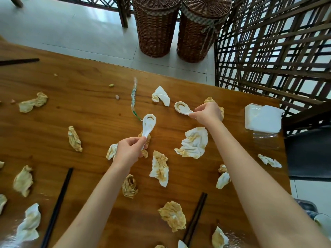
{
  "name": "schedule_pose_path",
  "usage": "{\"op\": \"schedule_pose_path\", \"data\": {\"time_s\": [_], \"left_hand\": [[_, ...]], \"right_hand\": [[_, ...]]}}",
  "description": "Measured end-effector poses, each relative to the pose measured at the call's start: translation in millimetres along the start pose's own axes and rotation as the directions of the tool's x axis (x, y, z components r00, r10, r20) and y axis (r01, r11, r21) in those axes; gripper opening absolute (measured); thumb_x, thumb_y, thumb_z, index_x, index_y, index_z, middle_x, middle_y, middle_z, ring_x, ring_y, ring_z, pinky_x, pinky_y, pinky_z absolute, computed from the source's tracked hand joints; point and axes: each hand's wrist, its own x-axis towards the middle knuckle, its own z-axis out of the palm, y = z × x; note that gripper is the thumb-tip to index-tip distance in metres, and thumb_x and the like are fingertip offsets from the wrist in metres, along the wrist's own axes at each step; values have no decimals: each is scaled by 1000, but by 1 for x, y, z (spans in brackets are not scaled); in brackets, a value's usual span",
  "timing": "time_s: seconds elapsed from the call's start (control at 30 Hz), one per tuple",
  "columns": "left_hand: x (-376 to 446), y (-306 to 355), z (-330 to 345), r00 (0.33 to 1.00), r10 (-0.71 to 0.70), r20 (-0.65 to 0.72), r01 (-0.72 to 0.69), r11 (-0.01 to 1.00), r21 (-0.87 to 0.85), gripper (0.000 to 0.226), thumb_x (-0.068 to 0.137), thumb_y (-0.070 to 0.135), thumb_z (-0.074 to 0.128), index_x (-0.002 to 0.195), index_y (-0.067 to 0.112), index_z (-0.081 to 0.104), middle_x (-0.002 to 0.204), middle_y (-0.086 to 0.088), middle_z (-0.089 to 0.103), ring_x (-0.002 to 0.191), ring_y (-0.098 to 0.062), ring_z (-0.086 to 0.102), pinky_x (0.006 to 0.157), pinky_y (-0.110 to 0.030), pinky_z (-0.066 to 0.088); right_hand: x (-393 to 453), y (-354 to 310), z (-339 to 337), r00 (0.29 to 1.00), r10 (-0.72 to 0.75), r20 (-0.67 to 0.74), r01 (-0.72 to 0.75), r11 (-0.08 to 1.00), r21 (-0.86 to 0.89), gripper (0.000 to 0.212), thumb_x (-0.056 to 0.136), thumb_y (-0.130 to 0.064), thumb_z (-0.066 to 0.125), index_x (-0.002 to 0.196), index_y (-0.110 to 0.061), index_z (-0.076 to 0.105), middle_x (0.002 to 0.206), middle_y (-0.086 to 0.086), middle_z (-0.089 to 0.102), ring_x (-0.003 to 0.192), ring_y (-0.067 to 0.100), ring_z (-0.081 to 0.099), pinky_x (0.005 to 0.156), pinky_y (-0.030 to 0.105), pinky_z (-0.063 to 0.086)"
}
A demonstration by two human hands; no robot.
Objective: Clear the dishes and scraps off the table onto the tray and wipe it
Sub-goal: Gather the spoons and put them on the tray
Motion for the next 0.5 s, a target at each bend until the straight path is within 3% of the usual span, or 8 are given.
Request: {"op": "schedule_pose_path", "data": {"time_s": [0.17,0.33,0.4,0.5], "left_hand": [[1,0,-1,1000,-11,9,11,1000,-9,11,90,36,58,87,27,63,80,6,67,70,-11,56,53,-21,42],[2,0,-4,1000,-14,24,15,1000,-16,14,90,35,58,91,23,65,82,4,68,70,-11,56,53,-21,42],[2,0,-6,1000,-9,24,9,1000,-11,14,90,35,58,87,24,65,81,4,69,68,-10,56,52,-20,41],[0,0,-8,1000,0,19,0,1000,6,14,90,35,58,79,28,63,80,5,69,66,-9,56,50,-19,41]], "right_hand": [[4,0,-2,986,98,131,-108,992,67,5,83,-17,65,87,-15,63,87,1,61,77,15,58,50,22,42],[3,-2,-3,958,200,204,-230,964,136,11,84,-12,66,95,-10,65,74,0,65,61,12,63,46,22,43],[1,-2,-3,948,220,229,-261,951,164,13,84,-12,67,96,-9,64,75,0,66,62,11,63,46,22,41],[-3,-1,-5,931,251,266,-313,923,225,15,84,-11,67,97,-7,62,83,4,68,70,12,63,57,24,50]]}}
